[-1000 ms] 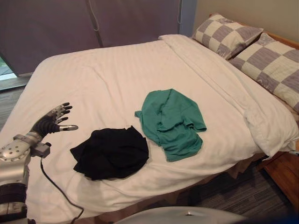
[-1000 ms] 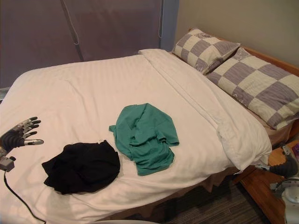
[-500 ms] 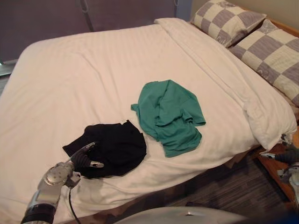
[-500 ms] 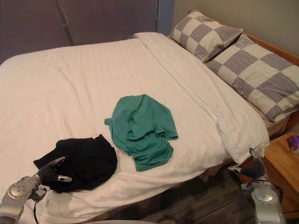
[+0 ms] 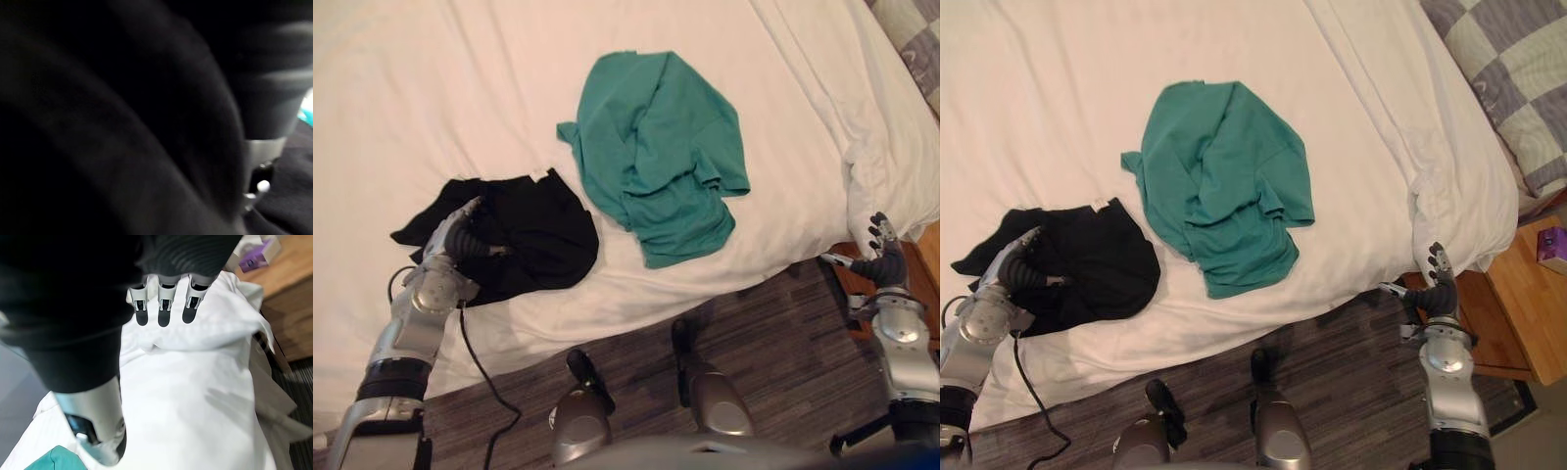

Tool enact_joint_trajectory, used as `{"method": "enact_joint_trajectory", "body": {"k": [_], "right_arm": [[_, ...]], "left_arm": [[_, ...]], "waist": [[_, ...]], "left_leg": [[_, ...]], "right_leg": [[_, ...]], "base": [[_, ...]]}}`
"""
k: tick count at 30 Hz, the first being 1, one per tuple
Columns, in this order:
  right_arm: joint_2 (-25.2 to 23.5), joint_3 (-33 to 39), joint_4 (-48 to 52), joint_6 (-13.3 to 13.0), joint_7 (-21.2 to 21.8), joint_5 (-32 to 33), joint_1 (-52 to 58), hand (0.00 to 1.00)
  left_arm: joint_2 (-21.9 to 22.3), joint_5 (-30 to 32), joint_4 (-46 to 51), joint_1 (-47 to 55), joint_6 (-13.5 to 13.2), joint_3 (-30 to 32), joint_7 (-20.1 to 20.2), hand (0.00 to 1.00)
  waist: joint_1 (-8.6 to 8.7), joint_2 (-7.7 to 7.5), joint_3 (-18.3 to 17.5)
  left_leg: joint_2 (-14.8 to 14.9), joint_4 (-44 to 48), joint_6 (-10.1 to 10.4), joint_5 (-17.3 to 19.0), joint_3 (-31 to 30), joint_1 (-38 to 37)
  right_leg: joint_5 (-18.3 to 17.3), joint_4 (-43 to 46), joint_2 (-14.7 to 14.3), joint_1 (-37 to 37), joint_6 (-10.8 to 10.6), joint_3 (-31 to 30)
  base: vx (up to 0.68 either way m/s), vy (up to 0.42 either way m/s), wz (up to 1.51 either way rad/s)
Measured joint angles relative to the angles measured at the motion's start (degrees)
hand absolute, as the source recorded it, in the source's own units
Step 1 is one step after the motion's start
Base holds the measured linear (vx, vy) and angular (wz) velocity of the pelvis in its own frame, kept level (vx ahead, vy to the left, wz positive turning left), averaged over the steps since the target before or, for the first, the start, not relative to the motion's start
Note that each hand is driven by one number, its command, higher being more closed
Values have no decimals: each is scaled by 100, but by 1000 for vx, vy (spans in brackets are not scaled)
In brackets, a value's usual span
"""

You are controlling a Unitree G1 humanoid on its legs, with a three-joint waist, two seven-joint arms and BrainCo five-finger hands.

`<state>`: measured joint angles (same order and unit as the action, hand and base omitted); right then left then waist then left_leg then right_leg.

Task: Tidy the bed and pick cloth on bed and put in laundry

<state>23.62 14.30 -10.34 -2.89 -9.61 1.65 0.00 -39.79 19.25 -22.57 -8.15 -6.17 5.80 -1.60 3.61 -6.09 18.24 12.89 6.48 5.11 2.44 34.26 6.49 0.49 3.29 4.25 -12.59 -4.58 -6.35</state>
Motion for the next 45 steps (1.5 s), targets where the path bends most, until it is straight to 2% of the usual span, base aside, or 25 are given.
{"method": "enact_joint_trajectory", "body": {"k": [6,9,11,16,18,22,24,26,27,31,34,37,38,39,40,41,45], "right_arm": [[-76,-51,257,-31,-219,-5,-7,0],[-76,-58,580,-66,-220,-15,-10,0],[-79,-146,744,-101,-199,-21,-8,0],[-163,-514,961,-182,-185,-73,-28,0],[-380,-693,1072,-185,-183,-93,-29,0],[-525,-1066,1151,-111,-181,-341,-262,0],[-531,-1420,1147,42,-185,-556,-401,0],[-546,-1557,1121,119,-200,-711,-491,0],[-596,-1718,1007,202,-233,-839,-697,0],[-755,-1959,612,394,-351,-987,-1312,0],[-755,-2200,177,650,-374,-1104,-1875,0],[-752,-2202,-211,805,-416,-1162,-2314,0],[-719,-2203,-351,855,-437,-1164,-2475,0],[-698,-2202,-422,878,-454,-1164,-2539,0],[-653,-2202,-588,923,-479,-1155,-2732,0],[-644,-2202,-727,948,-492,-1133,-2929,0],[-291,-2179,-1043,1015,-547,-851,-3486,0]], "left_arm": [[335,62,809,472,285,4,-4,100],[345,192,1041,522,472,-89,134,100],[273,157,1057,522,547,-91,369,100],[70,-573,1123,514,721,-91,602,100],[67,-1130,1122,502,715,-125,690,100],[122,-1745,1051,502,637,-145,800,100],[329,-2397,973,503,532,-169,803,100],[458,-2723,972,503,507,-166,802,100],[667,-3074,967,501,464,-157,822,100],[1079,-3470,960,501,458,-27,1125,100],[1400,-3924,959,493,458,-10,1319,100],[1629,-4115,960,471,458,150,1618,100],[1700,-4116,960,399,457,222,1787,100],[1704,-4117,961,352,457,240,1849,100],[1705,-4179,978,245,457,293,2033,100],[1707,-4302,1013,194,457,347,2154,100],[1705,-4353,1245,-280,456,388,2350,100]], "waist": [[-84,3,72],[-50,-71,109],[-19,-179,130],[-37,-449,99],[-131,-596,1],[-157,-706,-99],[-294,-804,-282],[-349,-858,-321],[-420,-903,-354],[-515,-944,-375],[-691,-959,-343],[-835,-928,-185],[-890,-961,-150],[-921,-907,-109],[-949,-967,-57],[-956,-965,43],[-1053,-827,459]], "left_leg": [[221,508,34,255,-35,202],[331,773,37,406,-44,246],[461,995,57,552,-73,214],[596,1204,97,690,-128,165],[651,1268,104,733,-197,169],[692,1245,95,719,-387,155],[678,1084,78,616,-502,130],[646,957,54,521,-537,86],[573,733,16,390,-634,41],[434,447,-62,196,-843,42],[302,203,-112,16,-1012,53],[209,-101,-111,-194,-1202,67],[196,-246,-97,-283,-1257,90],[187,-308,-77,-317,-1277,137],[168,-438,-102,-416,-1329,175],[163,-530,-73,-522,-1347,200],[90,-974,-104,-911,-1433,443]], "right_leg": [[17,19,-96,-32,10,-53],[17,22,-134,16,9,-71],[15,6,-200,147,6,-97],[15,-35,-270,322,-7,-150],[33,-35,-304,375,-51,-235],[185,-35,-351,494,-245,-246],[373,-47,-378,513,-290,-232],[508,-59,-388,521,-306,-211],[683,-88,-379,556,-302,-143],[868,-125,-310,591,-274,69],[920,-134,-236,587,-273,168],[932,-131,-200,581,-259,422],[956,-126,-209,535,-230,459],[960,-124,-211,480,-224,507],[968,-120,-211,418,-215,607],[1003,-124,-222,363,-174,658],[1080,-127,-228,-11,-215,752]], "base": [[-8,-14,-4],[1,11,-6],[9,15,-4],[1,8,0],[-11,37,9],[-11,44,21],[-13,57,22],[-30,53,23],[-40,52,29],[-57,49,37],[-59,27,35],[-54,-23,33],[-78,-26,28],[-69,-42,25],[-66,-56,17],[-77,-59,17],[-106,-29,9]]}}
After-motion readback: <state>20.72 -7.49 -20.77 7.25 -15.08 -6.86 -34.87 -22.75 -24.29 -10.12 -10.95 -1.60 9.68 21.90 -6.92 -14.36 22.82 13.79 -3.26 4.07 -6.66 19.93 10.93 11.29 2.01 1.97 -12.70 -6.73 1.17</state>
